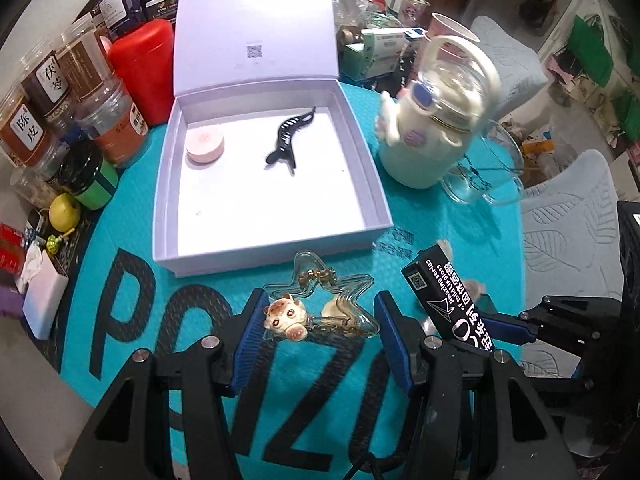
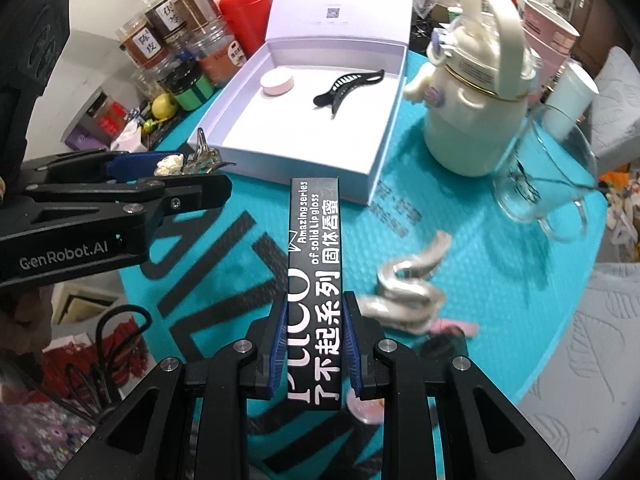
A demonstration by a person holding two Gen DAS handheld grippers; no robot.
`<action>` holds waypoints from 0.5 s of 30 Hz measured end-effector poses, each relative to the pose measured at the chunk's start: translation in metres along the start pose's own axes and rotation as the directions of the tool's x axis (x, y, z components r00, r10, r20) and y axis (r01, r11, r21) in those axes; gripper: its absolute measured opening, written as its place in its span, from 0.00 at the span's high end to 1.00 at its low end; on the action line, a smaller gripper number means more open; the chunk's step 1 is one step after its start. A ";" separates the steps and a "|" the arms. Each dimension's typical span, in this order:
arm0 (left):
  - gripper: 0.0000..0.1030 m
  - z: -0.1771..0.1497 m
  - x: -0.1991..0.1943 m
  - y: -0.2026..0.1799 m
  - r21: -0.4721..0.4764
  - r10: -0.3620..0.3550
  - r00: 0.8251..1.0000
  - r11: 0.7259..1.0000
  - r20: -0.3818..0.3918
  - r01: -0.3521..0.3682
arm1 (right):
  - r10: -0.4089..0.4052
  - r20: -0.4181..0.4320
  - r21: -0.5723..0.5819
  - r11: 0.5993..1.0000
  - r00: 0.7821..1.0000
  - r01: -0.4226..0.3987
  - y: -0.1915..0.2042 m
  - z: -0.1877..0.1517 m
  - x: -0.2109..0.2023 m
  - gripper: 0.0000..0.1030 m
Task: Organize rigid objects
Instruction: 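Carry the bear keychain and PUCO box over the open white box with both tools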
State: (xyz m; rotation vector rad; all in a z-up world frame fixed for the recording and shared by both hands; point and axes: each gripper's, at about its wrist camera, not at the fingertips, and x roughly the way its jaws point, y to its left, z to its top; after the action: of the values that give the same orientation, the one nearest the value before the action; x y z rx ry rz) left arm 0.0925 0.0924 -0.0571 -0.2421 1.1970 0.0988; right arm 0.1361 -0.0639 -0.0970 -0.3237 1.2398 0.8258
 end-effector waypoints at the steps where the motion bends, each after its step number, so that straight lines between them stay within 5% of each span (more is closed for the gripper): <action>1: 0.47 0.003 0.001 0.004 -0.004 0.000 1.000 1.000 0.001 0.000 | -0.005 0.002 -0.005 1.000 1.000 0.005 0.000 0.006 0.003 0.76; 15: 0.47 0.044 0.027 0.037 0.031 0.018 0.999 0.999 0.034 -0.020 | -0.047 0.050 -0.027 0.998 0.998 0.049 0.000 0.059 0.032 0.76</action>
State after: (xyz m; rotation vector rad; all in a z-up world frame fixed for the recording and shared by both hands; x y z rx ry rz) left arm 0.1345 0.1371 -0.0717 -0.2012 1.1671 0.1004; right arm 0.1806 -0.0143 -0.1067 -0.3529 1.1715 0.8061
